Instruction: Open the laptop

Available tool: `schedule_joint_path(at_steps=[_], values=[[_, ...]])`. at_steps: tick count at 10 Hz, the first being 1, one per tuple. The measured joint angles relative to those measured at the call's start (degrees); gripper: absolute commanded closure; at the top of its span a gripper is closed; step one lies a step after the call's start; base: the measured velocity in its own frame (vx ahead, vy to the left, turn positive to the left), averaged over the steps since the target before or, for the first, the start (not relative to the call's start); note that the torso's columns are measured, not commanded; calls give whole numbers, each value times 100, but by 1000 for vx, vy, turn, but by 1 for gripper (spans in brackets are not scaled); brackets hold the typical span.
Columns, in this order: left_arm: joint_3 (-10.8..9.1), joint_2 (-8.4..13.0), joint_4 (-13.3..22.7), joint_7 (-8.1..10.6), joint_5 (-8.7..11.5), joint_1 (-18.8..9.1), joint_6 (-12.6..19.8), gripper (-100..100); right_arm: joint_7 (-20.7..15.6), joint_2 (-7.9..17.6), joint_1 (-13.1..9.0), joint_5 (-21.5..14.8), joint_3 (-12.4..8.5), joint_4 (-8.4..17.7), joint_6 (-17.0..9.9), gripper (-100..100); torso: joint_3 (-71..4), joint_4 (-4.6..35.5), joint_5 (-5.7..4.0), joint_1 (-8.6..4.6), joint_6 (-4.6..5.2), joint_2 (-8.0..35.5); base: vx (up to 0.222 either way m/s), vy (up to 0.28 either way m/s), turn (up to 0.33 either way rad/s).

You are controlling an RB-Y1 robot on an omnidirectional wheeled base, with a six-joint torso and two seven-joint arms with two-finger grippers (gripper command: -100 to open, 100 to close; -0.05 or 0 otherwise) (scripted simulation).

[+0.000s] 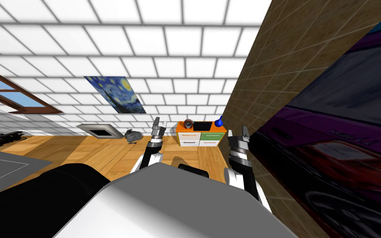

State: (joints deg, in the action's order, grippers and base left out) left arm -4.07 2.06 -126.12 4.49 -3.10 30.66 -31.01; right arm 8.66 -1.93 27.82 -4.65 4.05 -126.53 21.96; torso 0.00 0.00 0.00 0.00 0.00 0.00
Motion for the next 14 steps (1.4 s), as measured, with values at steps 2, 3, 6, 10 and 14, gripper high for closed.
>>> schedule_joint_path(at_steps=[2, 3, 6, 10, 14], values=[[0, 0, 0, 0, 0, 0, 0, 0, 0, 0, 0, 0, 0, 0, 0, 0, -1200, 600, 0, 0, 0, 597, 0, 0, 0], [0, 0, -1, 0, 0, 0, 0, 0, 0, 0, 0, 0, 0, -1, 0, 0, -2014, 1006, 0, 0, 0, 1003, 0, 0, 0], [0, 0, -1, 0, 0, 0, 0, 0, 0, 0, 0, 0, 0, -1, 1, 0, -4536, 2268, 0, 0, 0, 2269, 0, 0, 0], [0, 0, -2, 0, 0, 0, -1, 0, 0, 0, 0, 0, 0, -2, 1, -100, -7919, 3960, 0, 0, 0, 3962, 3, 4, 1], [1, -1, 1, 0, 0, 1, 0, 0, -274, 638, -60, -141, -61, 119, -44, -100, -8460, 4225, 2, 8, 0, 4221, 27, 55, 10]])
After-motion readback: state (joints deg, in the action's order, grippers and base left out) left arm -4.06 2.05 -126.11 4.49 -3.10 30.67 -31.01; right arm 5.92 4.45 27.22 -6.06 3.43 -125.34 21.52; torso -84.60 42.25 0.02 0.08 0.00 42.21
